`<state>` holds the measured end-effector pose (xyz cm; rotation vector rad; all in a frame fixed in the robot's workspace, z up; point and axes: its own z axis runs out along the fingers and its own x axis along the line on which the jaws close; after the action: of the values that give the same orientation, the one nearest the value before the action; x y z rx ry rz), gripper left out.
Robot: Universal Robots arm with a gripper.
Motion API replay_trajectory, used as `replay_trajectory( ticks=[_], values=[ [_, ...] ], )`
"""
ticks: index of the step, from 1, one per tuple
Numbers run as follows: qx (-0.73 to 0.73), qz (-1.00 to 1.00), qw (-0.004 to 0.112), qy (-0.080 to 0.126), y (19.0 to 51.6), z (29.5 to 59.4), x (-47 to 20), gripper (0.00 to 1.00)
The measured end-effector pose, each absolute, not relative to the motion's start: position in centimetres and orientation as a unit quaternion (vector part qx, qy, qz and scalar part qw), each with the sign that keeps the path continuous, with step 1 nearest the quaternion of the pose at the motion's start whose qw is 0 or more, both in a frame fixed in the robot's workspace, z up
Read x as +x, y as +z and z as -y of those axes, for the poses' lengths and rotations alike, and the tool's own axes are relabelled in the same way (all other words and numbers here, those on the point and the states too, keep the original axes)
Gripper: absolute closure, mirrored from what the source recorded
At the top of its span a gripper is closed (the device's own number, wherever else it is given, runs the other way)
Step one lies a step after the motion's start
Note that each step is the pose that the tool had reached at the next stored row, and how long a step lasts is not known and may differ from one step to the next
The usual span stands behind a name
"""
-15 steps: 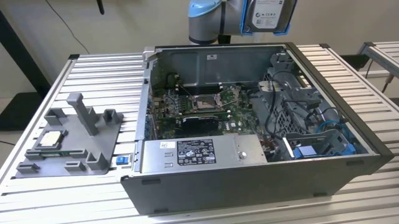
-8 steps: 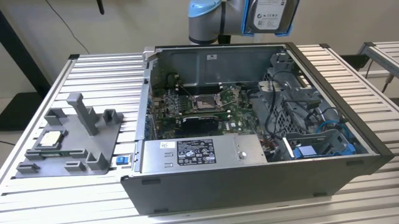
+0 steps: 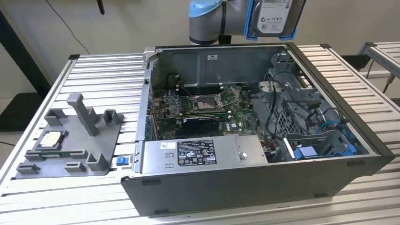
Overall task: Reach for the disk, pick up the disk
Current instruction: 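Pick up the disk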
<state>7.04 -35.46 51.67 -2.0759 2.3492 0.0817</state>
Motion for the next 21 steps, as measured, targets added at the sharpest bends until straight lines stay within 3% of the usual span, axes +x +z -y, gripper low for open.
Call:
replay_trajectory(
  ticks=[21],
  values=[
    [-0.662,-0.749,0.002,0.027,51.6,41.2,7.1,1.00]
  ],
)
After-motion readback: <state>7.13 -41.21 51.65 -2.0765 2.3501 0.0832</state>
